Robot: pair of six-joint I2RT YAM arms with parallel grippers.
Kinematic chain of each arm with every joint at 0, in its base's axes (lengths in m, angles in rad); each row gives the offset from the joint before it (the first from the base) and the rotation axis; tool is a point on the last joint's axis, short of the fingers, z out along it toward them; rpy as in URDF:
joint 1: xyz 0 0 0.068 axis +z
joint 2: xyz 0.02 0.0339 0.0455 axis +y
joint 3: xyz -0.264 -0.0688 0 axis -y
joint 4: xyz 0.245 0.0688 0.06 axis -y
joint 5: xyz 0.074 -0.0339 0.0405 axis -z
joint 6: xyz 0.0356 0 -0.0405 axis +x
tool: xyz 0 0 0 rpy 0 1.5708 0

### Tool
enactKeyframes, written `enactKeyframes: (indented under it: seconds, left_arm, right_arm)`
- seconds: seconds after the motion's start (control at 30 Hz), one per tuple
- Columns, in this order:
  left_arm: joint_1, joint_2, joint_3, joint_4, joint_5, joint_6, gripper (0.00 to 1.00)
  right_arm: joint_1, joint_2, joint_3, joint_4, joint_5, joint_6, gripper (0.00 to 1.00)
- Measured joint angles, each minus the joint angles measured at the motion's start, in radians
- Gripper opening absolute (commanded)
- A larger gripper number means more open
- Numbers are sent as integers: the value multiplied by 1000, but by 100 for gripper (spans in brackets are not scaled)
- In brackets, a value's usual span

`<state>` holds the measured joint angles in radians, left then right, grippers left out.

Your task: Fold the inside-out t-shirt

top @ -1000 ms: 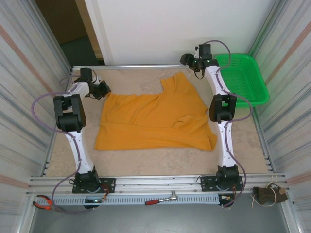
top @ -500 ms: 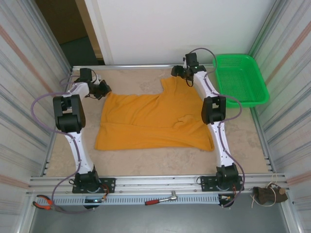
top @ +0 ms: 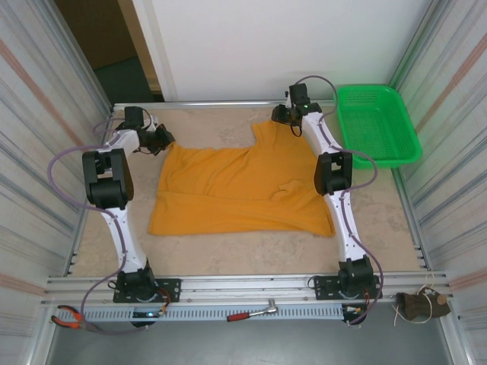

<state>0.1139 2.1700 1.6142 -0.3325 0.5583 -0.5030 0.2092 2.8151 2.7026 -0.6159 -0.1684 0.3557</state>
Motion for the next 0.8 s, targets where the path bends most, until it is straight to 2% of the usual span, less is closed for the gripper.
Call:
enactKeyframes:
  seconds: [0.03, 0.07, 0.13, 0.17, 0.37, 0.57, 0.8]
  left_arm:
    - [0, -1, -4, 2, 0, 0, 0]
    - [0, -1, -7, 2, 0, 0, 0]
    - [0, -1, -9, 2, 1, -3, 0]
    - [0, -1, -9, 2, 2, -3, 0]
    - [0, -1, -9, 3, 3, -3, 0]
    - [0, -1, -9, 13, 7, -11, 0]
    - [0, -14, -22, 24, 19, -26, 0]
  right_arm:
    - [0, 0, 0, -2, -7, 0, 36]
    - [0, 0, 0, -6, -11, -1, 43]
    - [0, 0, 0, -11, -11, -5, 67]
    - [0, 0, 0, -13, -10, -2, 73]
    - [0, 0, -4, -6, 35, 3, 78]
    - [-14, 0, -5, -13, 20, 31, 76]
    - [-24, 0, -5, -72, -43, 38, 59]
